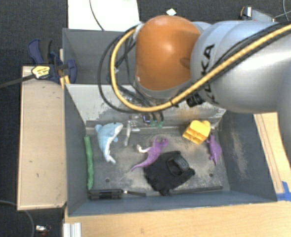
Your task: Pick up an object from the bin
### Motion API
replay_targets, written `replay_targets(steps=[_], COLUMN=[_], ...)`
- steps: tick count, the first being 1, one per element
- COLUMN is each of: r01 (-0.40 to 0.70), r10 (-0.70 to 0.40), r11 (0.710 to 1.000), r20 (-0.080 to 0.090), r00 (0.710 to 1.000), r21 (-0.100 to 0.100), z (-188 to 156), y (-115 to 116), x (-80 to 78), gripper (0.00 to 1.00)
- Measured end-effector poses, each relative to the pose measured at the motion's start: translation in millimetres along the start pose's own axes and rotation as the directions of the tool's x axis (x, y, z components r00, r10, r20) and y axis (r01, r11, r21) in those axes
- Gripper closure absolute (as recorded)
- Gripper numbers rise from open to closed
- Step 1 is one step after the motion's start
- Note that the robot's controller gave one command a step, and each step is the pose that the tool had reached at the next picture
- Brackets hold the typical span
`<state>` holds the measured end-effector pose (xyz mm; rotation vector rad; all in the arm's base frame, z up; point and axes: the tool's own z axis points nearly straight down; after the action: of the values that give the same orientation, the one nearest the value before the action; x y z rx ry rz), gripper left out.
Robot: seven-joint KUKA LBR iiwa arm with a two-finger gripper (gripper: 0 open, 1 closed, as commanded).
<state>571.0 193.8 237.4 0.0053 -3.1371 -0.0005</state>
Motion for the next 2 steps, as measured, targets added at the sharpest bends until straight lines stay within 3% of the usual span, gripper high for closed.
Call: replay_targets(steps=[1,2], r01=[-0.006,0.190], r10=[0.006,-0.189], r11=[1.000,0.982], r20=[0.008,0.011], r00=[1.000,0.982], r21=[-0.001,0.000], z=[-5.0,89.6], y=[-1.4,21.1], x=[-1.7,-10.1], gripper=[0.00,0.00])
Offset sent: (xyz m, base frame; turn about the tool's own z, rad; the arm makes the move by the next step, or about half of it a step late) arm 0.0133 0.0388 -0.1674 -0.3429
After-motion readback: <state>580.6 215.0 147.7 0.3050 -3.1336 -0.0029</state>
